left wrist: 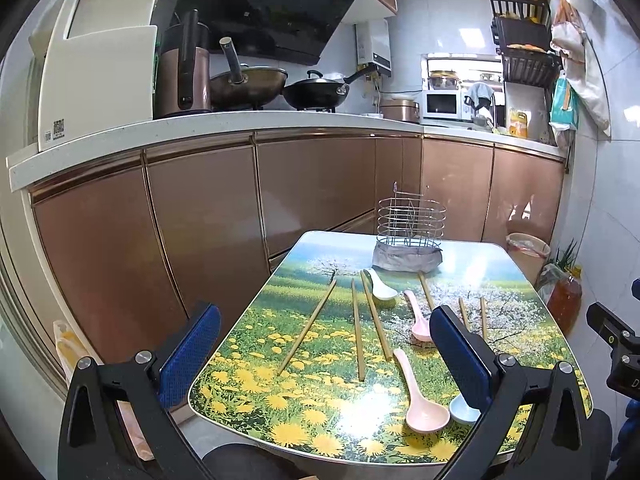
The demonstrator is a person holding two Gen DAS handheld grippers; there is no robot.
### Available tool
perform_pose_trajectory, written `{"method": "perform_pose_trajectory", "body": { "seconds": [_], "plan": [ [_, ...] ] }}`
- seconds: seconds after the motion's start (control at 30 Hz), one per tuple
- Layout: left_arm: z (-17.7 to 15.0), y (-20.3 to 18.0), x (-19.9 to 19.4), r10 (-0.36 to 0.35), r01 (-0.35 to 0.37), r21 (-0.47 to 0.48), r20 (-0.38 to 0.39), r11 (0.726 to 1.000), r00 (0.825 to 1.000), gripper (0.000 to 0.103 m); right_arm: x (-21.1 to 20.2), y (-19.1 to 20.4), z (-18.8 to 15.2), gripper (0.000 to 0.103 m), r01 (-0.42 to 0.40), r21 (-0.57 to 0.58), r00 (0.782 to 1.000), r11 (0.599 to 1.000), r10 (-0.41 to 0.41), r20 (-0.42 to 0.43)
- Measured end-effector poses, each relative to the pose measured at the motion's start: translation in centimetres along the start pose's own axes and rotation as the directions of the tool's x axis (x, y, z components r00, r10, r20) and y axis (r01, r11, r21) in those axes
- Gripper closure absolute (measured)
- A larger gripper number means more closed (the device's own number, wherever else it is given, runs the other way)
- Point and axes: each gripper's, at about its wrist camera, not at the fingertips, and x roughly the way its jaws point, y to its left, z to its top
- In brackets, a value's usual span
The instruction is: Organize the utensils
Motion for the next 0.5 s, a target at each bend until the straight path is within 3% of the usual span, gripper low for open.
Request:
{"method": "perform_pose_trajectory", "body": {
  "seconds": [0.5],
  "plan": [
    [0.7,-0.1,1.6,0.002,-0.002,-0.007,-0.022,1.000,1.000,0.000,1.5,-0.1,0.9,0.000,0.001,-0.008,1.000,1.000,-0.001,-0.012]
  ]
}}
